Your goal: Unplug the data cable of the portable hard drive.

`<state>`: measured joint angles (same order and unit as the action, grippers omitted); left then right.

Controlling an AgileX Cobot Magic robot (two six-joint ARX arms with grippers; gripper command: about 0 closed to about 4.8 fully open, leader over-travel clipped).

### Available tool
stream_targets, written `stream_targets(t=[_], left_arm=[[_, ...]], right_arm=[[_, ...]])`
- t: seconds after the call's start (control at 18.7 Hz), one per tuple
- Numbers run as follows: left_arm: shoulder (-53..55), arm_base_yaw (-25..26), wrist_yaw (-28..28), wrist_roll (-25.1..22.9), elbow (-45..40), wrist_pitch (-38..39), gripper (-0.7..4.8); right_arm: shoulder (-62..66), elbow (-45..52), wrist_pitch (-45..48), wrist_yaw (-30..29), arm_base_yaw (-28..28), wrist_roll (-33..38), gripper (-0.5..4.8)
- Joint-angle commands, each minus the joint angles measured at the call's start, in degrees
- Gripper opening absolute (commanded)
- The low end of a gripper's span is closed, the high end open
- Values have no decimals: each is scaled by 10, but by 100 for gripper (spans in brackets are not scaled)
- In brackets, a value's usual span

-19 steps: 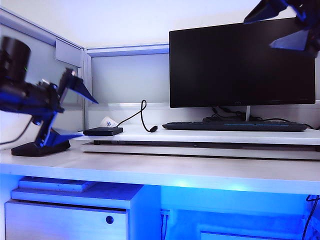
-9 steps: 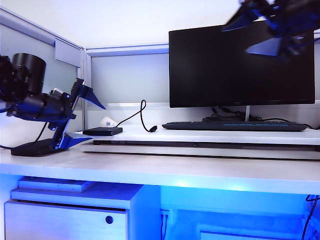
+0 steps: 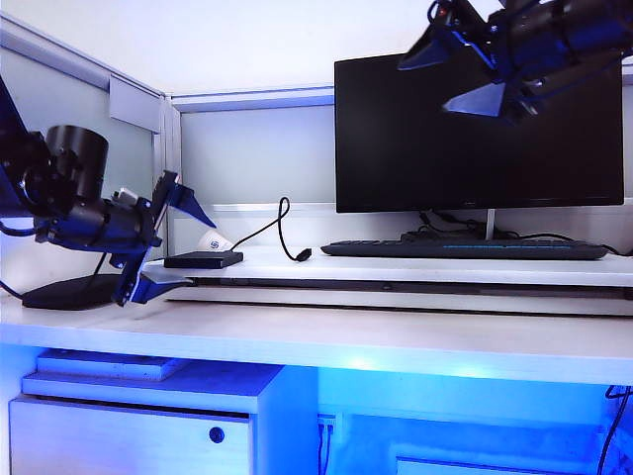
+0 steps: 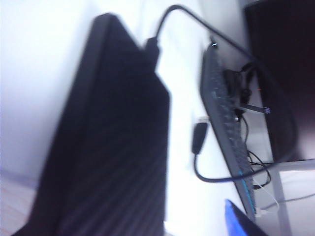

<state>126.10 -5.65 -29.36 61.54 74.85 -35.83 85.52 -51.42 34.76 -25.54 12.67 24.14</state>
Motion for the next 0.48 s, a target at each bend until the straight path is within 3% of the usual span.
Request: stream_targets(t=[0.05,0.16,0.48], left_arm=[[9,-1,3,0,14,7,479],[9,-1,7,0,14,10,465],[10,0,22,-1,15,10,308]], right_arm=[[2,-8,6,2,6,-4,435],[6,-10,6,13,12,-4,431],[57,-52,10,7,30,-3,431]])
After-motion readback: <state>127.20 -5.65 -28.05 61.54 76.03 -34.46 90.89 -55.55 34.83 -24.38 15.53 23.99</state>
